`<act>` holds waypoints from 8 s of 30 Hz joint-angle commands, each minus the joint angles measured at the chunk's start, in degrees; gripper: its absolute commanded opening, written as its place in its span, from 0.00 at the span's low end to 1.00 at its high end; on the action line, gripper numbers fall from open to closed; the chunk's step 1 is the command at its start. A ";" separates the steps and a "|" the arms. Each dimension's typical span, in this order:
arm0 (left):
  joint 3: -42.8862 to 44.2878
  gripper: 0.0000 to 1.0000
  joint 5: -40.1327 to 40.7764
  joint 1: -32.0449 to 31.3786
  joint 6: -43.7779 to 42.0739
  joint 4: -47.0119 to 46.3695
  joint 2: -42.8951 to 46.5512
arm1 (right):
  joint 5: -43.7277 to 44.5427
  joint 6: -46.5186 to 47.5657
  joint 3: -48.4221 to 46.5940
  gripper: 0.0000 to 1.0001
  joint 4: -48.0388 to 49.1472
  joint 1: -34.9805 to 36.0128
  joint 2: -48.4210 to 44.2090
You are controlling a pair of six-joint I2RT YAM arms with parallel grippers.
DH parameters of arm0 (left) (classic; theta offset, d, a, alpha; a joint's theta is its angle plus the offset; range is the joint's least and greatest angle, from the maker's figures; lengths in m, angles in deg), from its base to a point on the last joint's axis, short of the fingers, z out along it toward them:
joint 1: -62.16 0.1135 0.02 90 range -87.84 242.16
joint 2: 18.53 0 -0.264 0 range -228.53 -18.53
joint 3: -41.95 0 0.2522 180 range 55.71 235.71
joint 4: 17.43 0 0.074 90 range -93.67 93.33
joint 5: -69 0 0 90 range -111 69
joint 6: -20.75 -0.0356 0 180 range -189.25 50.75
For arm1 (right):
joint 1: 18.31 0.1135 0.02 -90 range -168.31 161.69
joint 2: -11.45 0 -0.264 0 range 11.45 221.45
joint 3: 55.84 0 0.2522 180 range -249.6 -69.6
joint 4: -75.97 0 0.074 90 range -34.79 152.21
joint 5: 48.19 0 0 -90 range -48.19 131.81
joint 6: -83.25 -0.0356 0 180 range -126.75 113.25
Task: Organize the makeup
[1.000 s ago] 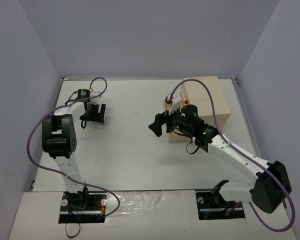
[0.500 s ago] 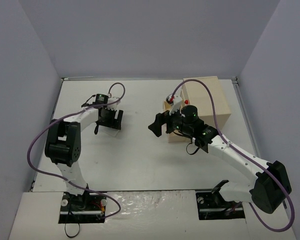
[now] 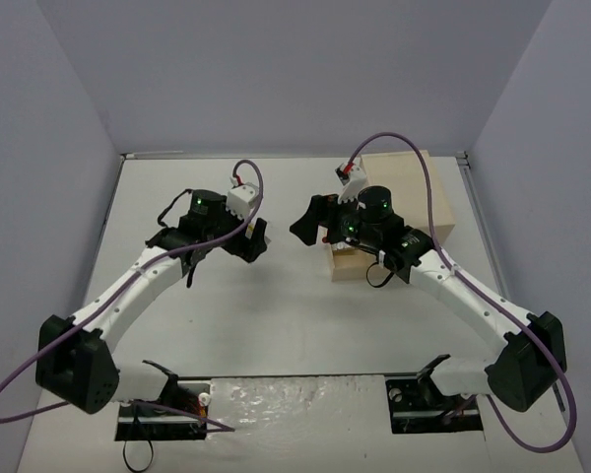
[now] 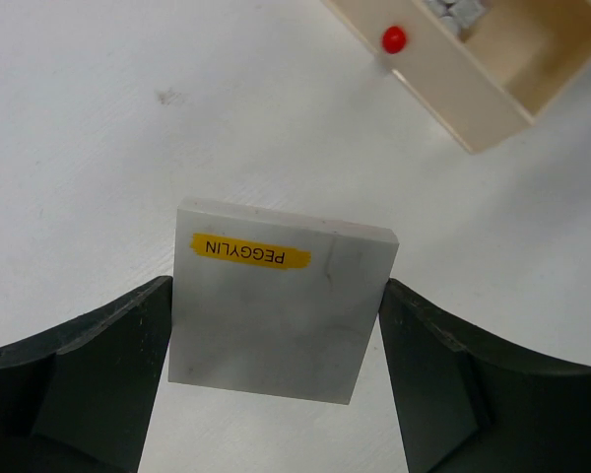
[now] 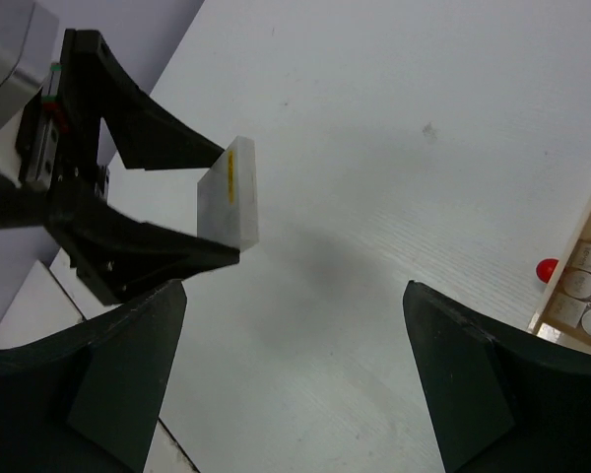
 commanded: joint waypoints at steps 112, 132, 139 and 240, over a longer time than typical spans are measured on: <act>-2.43 0.97 18.98 6.55 7.22 2.01 10.83 | 35.96 19.51 -23.86 0.94 -7.15 -1.99 17.78; 7.05 0.97 19.30 -4.75 14.25 -0.60 -8.07 | -5.47 9.11 -14.89 1.00 -10.79 -44.79 5.15; 14.31 0.97 20.55 -7.90 23.71 -6.84 -22.20 | -12.87 7.56 -12.24 1.00 -8.68 -45.38 7.54; 24.09 0.97 52.27 3.41 2.37 24.31 37.86 | 29.51 24.00 -8.08 1.00 -14.35 -25.88 -41.81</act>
